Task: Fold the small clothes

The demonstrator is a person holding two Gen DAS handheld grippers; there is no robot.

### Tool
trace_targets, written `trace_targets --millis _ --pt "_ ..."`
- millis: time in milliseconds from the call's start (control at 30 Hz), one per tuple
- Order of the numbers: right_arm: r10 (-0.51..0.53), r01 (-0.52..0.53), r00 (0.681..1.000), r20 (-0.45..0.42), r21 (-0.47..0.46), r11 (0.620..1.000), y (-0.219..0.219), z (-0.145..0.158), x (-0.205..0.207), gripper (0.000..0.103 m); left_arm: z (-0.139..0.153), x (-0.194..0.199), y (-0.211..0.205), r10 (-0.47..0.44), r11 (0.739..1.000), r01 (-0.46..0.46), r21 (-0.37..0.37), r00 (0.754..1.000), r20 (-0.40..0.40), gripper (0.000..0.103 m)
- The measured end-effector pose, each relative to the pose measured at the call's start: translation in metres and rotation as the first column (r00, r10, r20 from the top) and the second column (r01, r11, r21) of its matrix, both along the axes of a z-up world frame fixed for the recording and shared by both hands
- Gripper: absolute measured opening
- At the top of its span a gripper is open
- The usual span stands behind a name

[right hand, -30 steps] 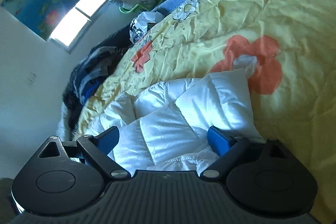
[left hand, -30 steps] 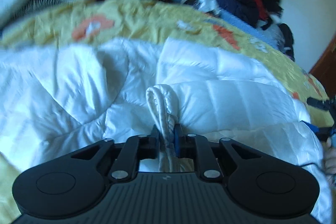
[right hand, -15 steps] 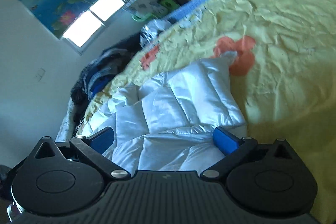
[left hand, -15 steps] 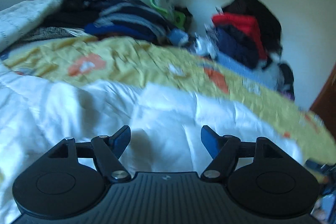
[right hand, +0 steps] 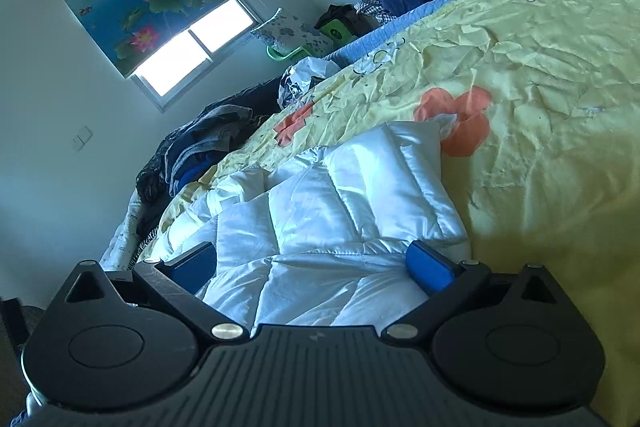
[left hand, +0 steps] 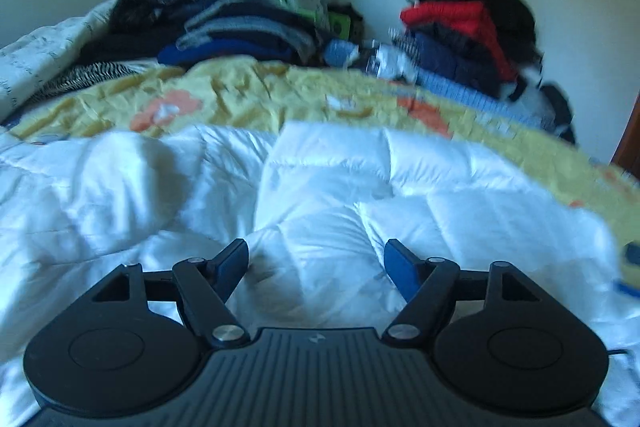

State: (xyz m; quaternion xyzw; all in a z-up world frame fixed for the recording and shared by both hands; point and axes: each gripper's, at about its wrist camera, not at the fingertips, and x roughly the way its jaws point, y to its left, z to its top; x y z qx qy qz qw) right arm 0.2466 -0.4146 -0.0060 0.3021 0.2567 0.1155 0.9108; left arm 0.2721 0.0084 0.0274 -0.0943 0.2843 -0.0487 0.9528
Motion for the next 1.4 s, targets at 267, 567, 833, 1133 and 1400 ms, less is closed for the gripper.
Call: trace_targets --millis 267,567,833,1133,1400 --pt "-0.006 0.006 1.000 0.006 0.002 1.000 0.000 -0.001 -0.002 0.100 0.040 -0.031 0.168 0.357 0.907 -0.328 -0.265 0.932 0.068 0.090" --pt "-0.016 0.012 0.999 -0.028 -0.156 0.988 0.022 0.010 0.001 0.101 -0.003 0.025 0.315 0.690 0.706 -0.707 -0.042 0.701 -0.183 0.090" --pt "0.270 -0.228 0.957 0.102 -0.306 0.924 0.145 0.076 0.018 0.101 -0.029 0.033 0.348 0.723 0.635 -0.757 -0.153 0.653 -0.228 0.090" --pt "0.529 -0.510 0.837 -0.140 -0.552 0.660 0.297 0.038 0.062 0.096 -0.036 0.040 0.363 0.666 0.629 -0.694 -0.350 0.713 -0.218 0.090" --pt "0.539 -0.449 0.836 -0.108 -0.698 0.557 0.315 0.009 0.034 0.103 -0.039 0.059 0.356 0.648 0.686 -0.686 -0.243 0.727 -0.227 0.050"
